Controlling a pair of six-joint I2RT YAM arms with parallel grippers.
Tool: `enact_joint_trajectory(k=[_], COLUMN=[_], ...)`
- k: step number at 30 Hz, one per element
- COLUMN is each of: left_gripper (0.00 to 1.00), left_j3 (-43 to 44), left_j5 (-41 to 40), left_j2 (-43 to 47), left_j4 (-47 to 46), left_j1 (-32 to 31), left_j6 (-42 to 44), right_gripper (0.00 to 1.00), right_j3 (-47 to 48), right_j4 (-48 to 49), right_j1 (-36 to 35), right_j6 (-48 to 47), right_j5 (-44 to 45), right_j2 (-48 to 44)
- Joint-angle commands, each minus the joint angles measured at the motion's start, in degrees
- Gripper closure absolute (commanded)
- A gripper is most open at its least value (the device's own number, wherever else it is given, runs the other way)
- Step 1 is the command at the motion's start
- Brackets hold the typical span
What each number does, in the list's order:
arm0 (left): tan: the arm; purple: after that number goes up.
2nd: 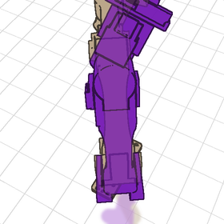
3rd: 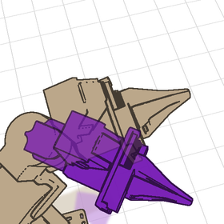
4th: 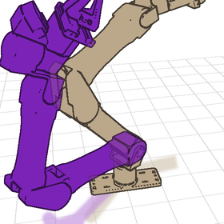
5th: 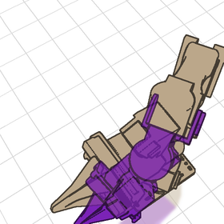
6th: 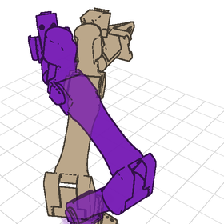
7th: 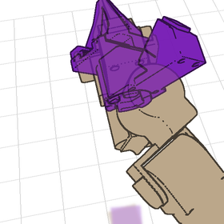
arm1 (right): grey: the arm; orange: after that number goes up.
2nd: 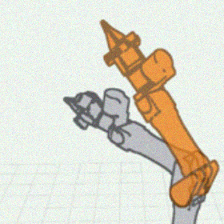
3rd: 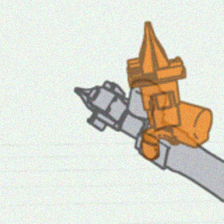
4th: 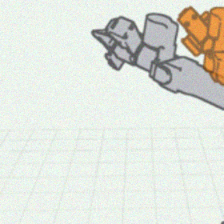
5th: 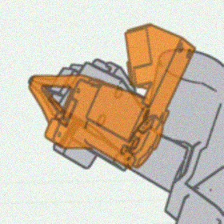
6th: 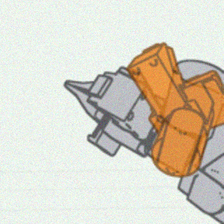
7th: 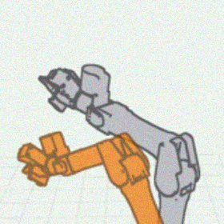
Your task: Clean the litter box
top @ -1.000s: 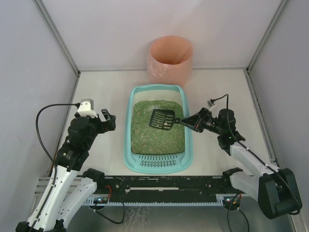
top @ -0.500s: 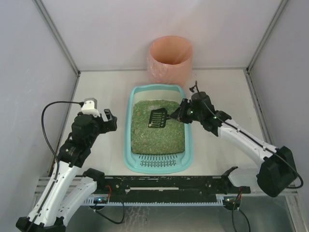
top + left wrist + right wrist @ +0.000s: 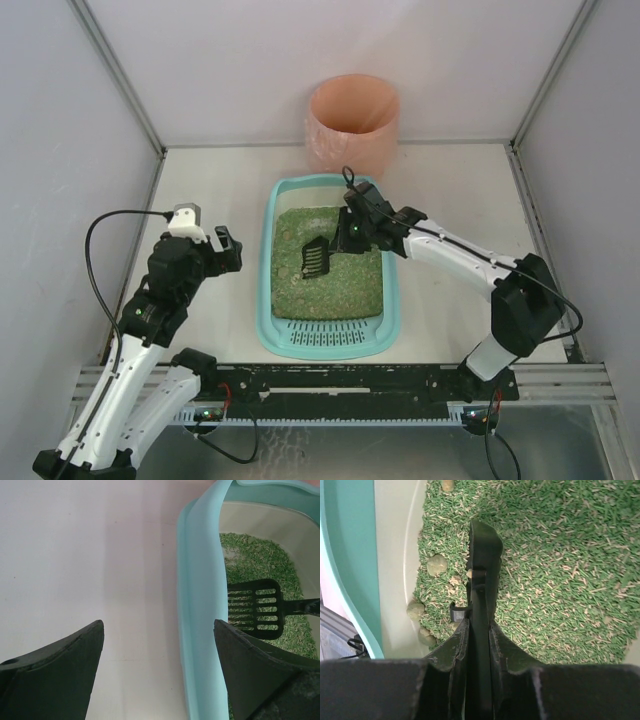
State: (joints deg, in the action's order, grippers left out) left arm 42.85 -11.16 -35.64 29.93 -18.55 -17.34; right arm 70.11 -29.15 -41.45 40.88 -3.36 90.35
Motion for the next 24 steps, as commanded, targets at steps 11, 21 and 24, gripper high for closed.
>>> enact_joint_trajectory(k=[11,21,24], left_gripper=[0.07,0.07,0.07], left_j3=[0.1,0.3,0.5], left_j5=[0.6,0.6,0.9], left_j2=[-0.2,0.0,0.6], left_j4=[-0.8,-0.8,-0.2], left_j1=[0.4,0.4,0.5], left_j6=[1.0,1.0,0.5], right_gripper=[1.00,1.00,1.00], right_j3=[-2.9,-18.7,-20.6], right_j4=[15.0,36.9,39.4], right_j1=[-3.8,-0.6,0.1], right_j6=[8.2,20.8,21.8], right_j5=[-14.6,-19.5,-18.4], right_j2=[10.3,3.3,0.8])
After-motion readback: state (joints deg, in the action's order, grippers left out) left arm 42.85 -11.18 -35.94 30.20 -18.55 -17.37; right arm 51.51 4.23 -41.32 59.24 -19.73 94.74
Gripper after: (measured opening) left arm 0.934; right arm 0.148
